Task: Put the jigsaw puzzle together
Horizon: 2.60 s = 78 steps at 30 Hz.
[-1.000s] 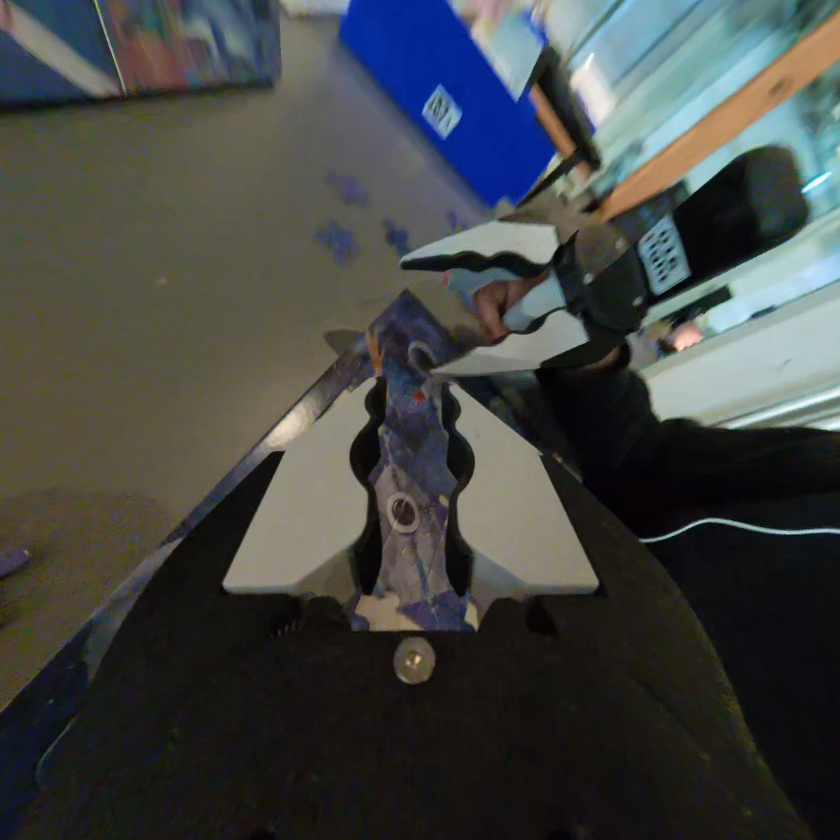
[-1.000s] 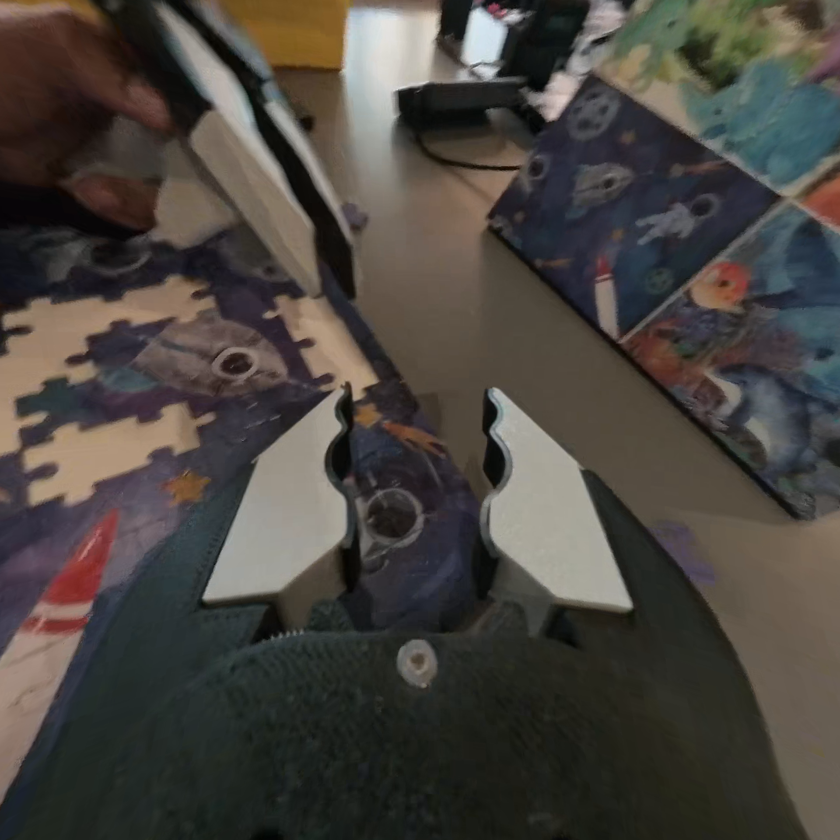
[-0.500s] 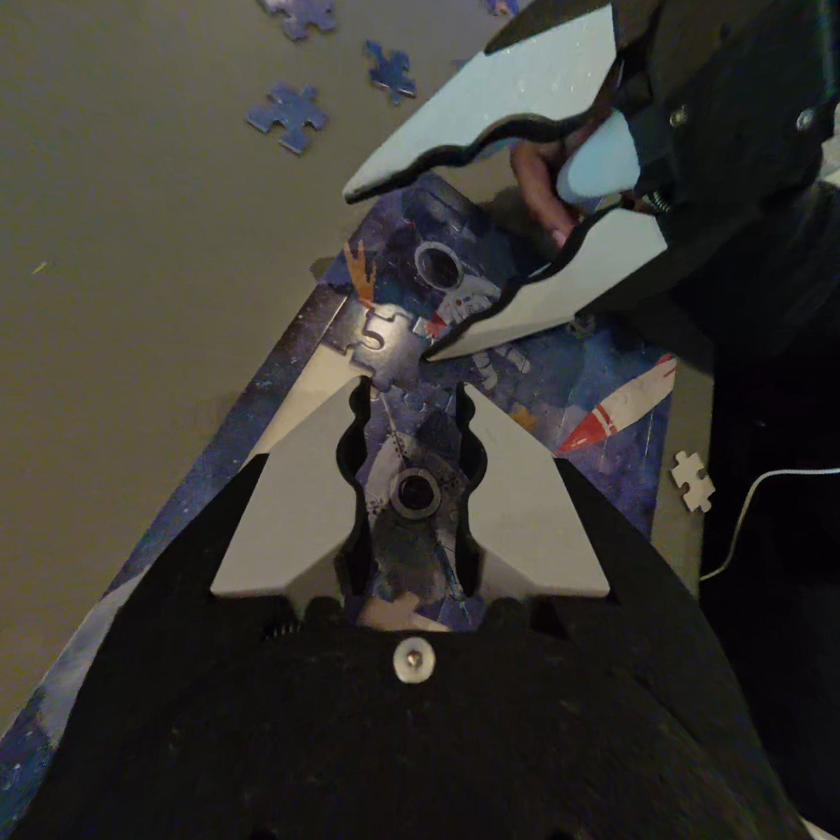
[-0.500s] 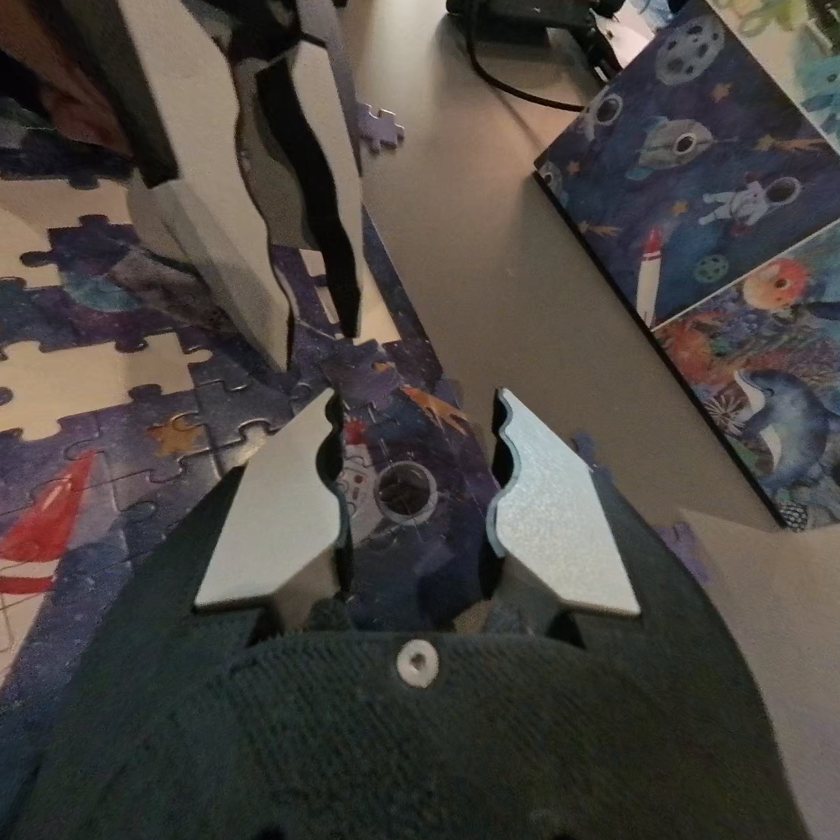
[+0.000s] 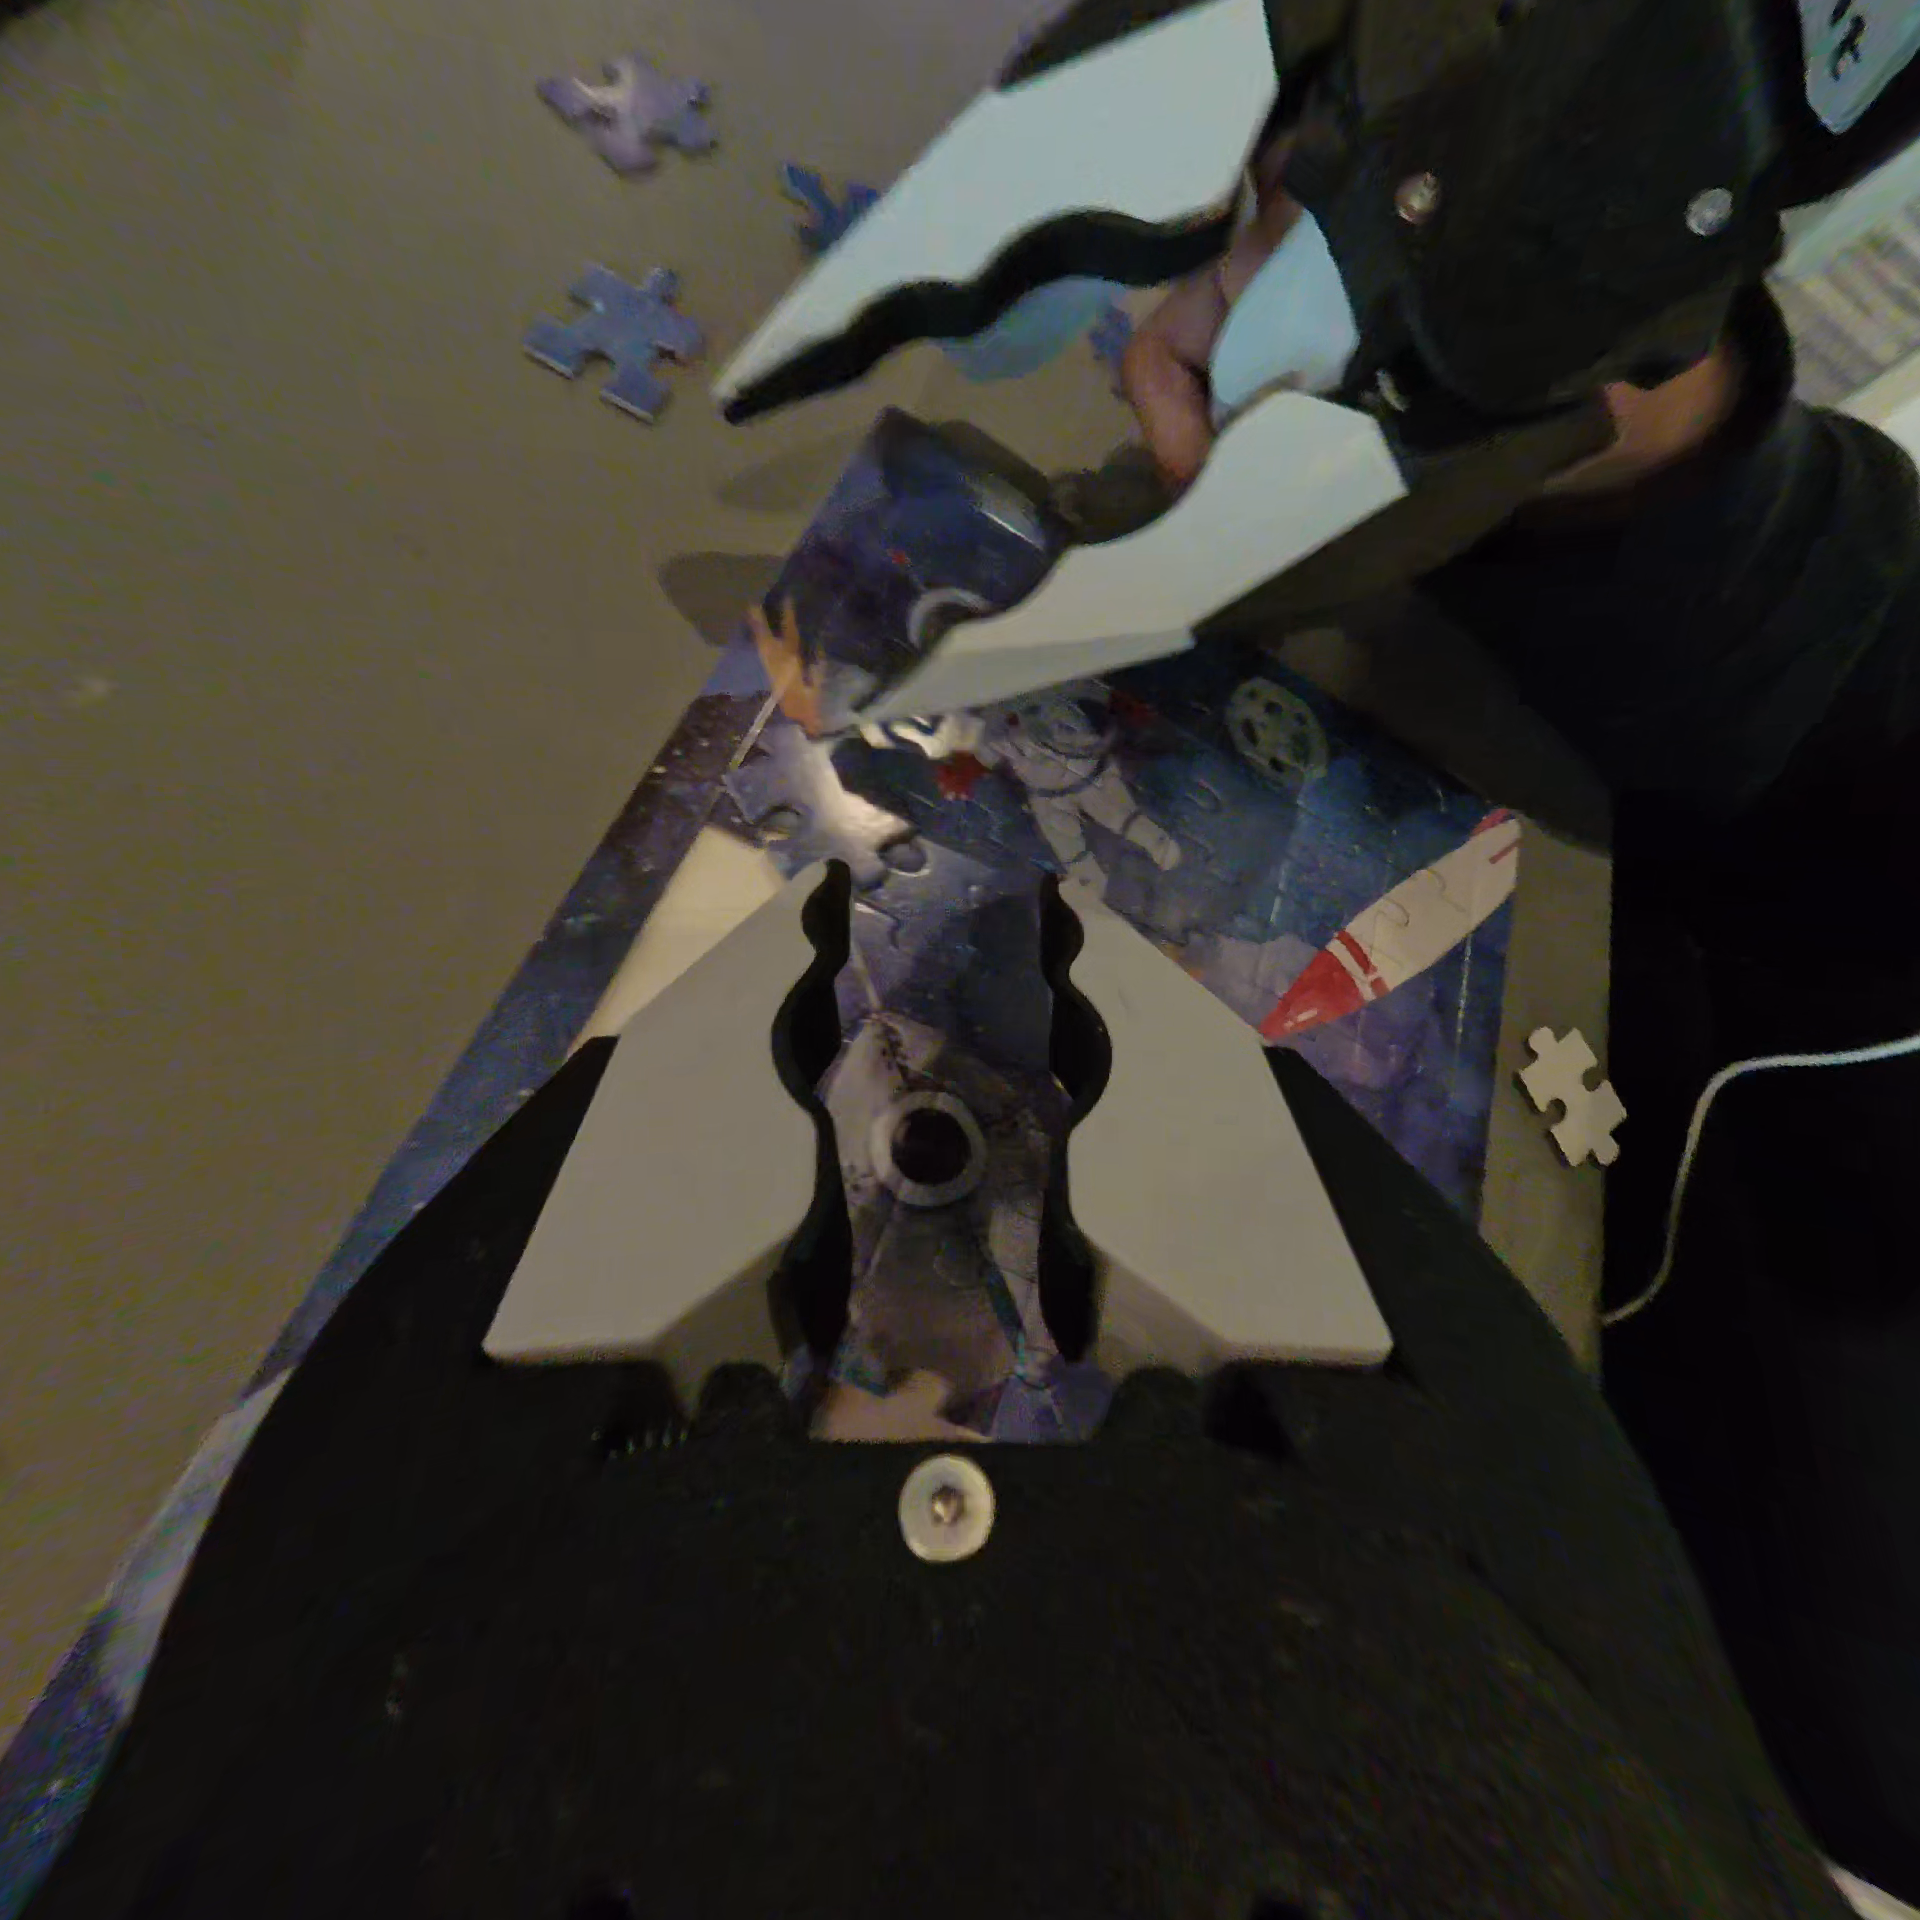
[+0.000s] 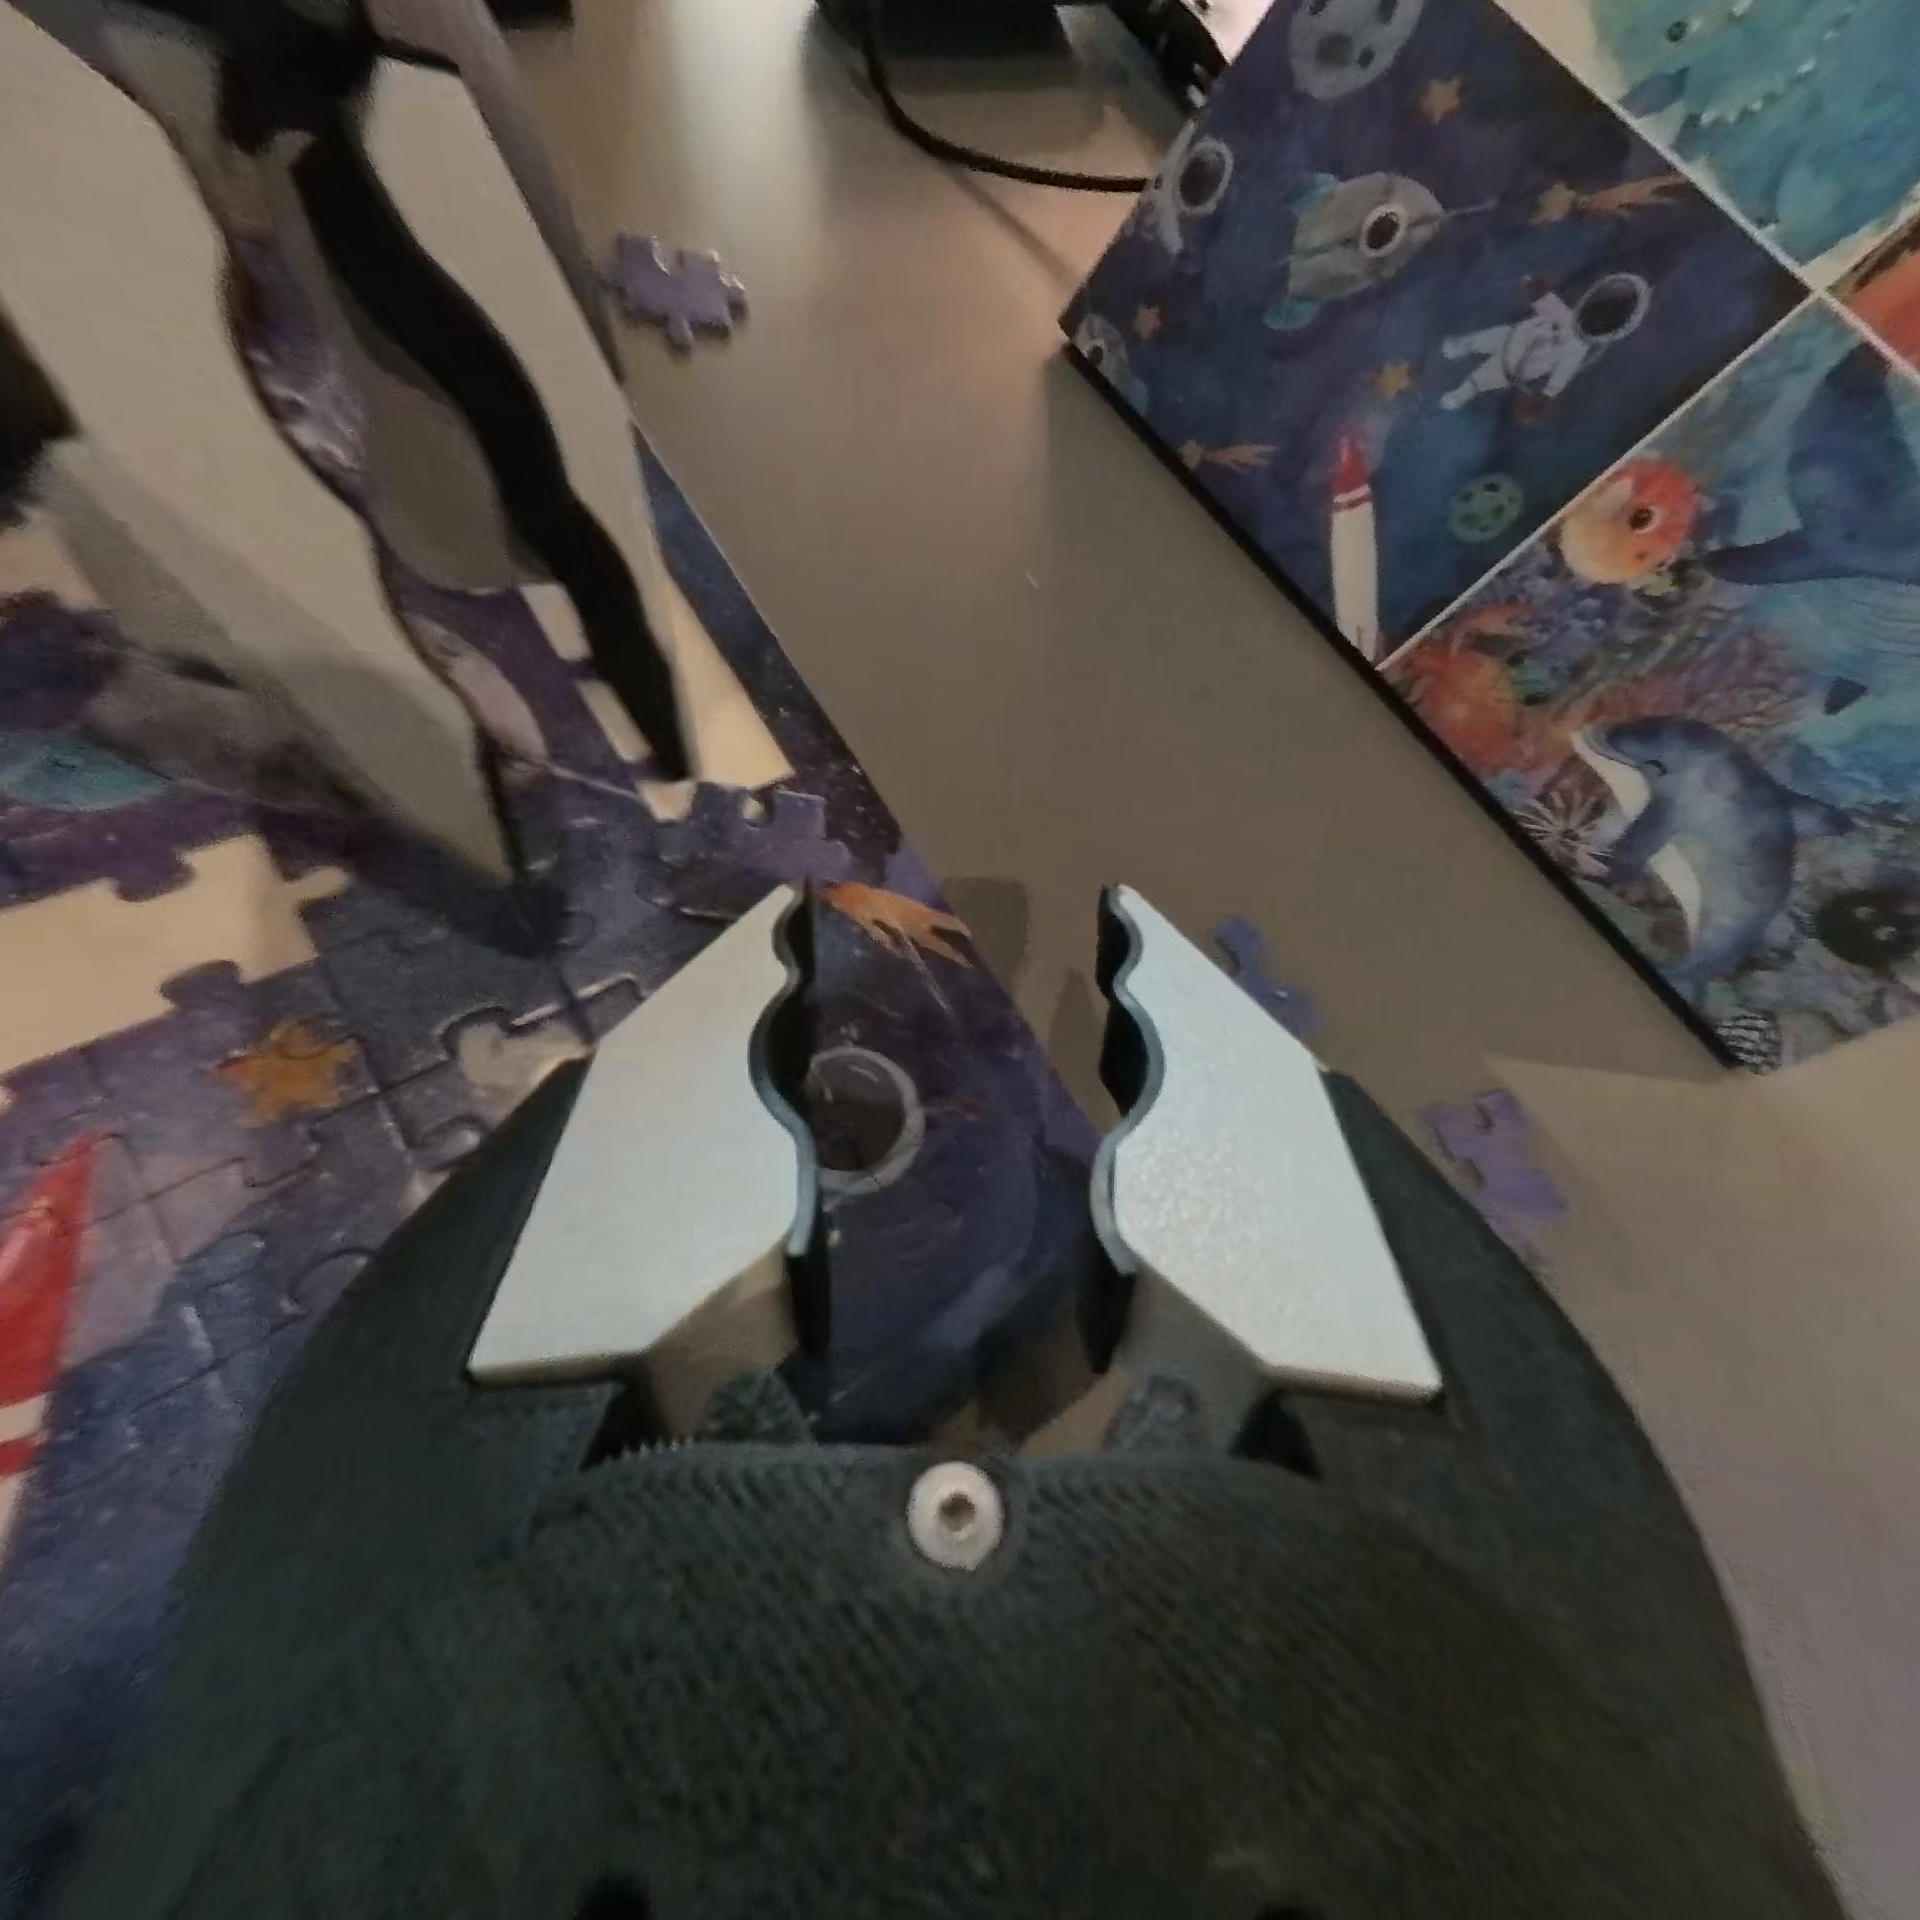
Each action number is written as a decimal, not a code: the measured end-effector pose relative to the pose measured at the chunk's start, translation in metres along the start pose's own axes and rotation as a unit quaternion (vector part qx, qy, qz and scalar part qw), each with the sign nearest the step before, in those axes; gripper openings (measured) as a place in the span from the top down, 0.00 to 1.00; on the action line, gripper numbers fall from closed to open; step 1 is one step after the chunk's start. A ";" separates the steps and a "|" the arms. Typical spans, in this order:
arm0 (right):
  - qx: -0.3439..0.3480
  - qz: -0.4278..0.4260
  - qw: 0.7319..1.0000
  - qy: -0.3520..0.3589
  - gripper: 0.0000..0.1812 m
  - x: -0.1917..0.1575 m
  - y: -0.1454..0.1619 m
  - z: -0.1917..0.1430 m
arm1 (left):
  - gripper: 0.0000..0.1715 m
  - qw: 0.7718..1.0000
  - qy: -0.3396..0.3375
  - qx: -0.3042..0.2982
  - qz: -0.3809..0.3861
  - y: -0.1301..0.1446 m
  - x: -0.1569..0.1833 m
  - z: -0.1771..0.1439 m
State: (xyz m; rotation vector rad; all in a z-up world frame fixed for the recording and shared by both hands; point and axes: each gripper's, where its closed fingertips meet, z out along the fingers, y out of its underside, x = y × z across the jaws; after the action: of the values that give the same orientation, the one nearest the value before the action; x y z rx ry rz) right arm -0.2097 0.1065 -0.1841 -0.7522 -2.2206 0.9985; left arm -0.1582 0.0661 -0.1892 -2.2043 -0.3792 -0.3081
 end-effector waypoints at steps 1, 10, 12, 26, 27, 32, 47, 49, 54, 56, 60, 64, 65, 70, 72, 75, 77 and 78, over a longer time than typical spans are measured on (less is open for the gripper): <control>0.008 0.012 1.000 -0.014 0.70 -0.004 -0.003 -0.001 | 0.80 1.000 -0.008 0.010 -0.001 -0.003 -0.003 -0.002; -0.009 0.045 0.995 -0.088 0.66 -0.029 -0.002 0.001 | 0.67 1.000 -0.022 0.002 0.004 -0.001 -0.004 0.006; -0.020 0.034 0.996 -0.080 0.66 -0.029 0.001 0.003 | 0.67 1.000 -0.018 -0.001 0.004 -0.001 -0.003 0.007; -0.045 0.060 0.997 -0.003 0.75 0.003 0.014 0.003 | 0.69 1.000 0.003 -0.004 0.009 0.000 0.006 0.009; -0.041 0.060 0.997 -0.012 0.74 -0.001 0.012 0.003 | 0.70 1.000 -0.007 0.000 0.008 -0.001 0.002 0.007; -0.006 0.092 0.993 -0.079 0.66 -0.026 -0.006 0.003 | 0.71 0.998 -0.047 0.032 -0.015 -0.009 -0.017 -0.005; -0.046 0.087 0.994 -0.056 0.83 -0.019 0.005 0.011 | 0.72 0.991 -0.052 0.105 -0.066 -0.026 -0.030 -0.026; -0.045 0.081 0.994 -0.063 0.87 -0.022 0.004 0.011 | 0.72 0.991 -0.055 0.104 -0.064 -0.026 -0.031 -0.026; -0.043 0.062 0.994 -0.073 0.93 -0.028 0.001 0.012 | 0.72 0.991 -0.057 0.104 -0.068 -0.025 -0.032 -0.025; -0.042 0.057 0.995 -0.075 0.94 -0.029 0.001 0.013 | 0.72 0.991 -0.053 0.100 -0.069 -0.024 -0.032 -0.024; -0.042 0.057 0.995 -0.070 0.89 -0.026 0.002 0.012 | 0.70 0.994 -0.033 0.085 -0.064 -0.024 -0.026 -0.013; -0.042 0.072 0.995 -0.061 0.79 -0.018 0.004 0.012 | 0.67 0.996 -0.007 0.067 -0.052 -0.027 -0.021 0.001; -0.042 0.078 0.994 -0.062 0.77 -0.017 0.004 0.013 | 0.67 0.997 -0.004 0.054 -0.050 -0.025 -0.020 0.004; -0.049 0.110 0.987 -0.104 0.74 -0.021 0.000 0.022 | 0.68 0.995 -0.072 0.066 -0.022 -0.029 -0.037 -0.006; -0.049 0.111 0.985 -0.122 0.76 -0.023 -0.003 0.025 | 0.68 0.993 -0.082 0.075 -0.030 -0.029 -0.043 -0.014; -0.046 0.103 0.983 -0.142 0.82 -0.027 -0.005 0.026 | 0.69 0.991 -0.080 0.095 -0.053 -0.029 -0.049 -0.025; -0.045 0.100 0.983 -0.149 0.82 -0.027 -0.005 0.026 | 0.69 0.989 -0.080 0.107 -0.067 -0.029 -0.052 -0.032; -0.045 0.099 0.982 -0.152 0.82 -0.027 -0.005 0.026 | 0.69 0.988 -0.080 0.114 -0.071 -0.030 -0.053 -0.036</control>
State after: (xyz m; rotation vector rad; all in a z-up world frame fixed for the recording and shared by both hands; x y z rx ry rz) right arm -0.2110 0.0736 -0.2019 -0.9264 -2.5035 1.1831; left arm -0.2217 0.0463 -0.1647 -1.9860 -0.6308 -0.1561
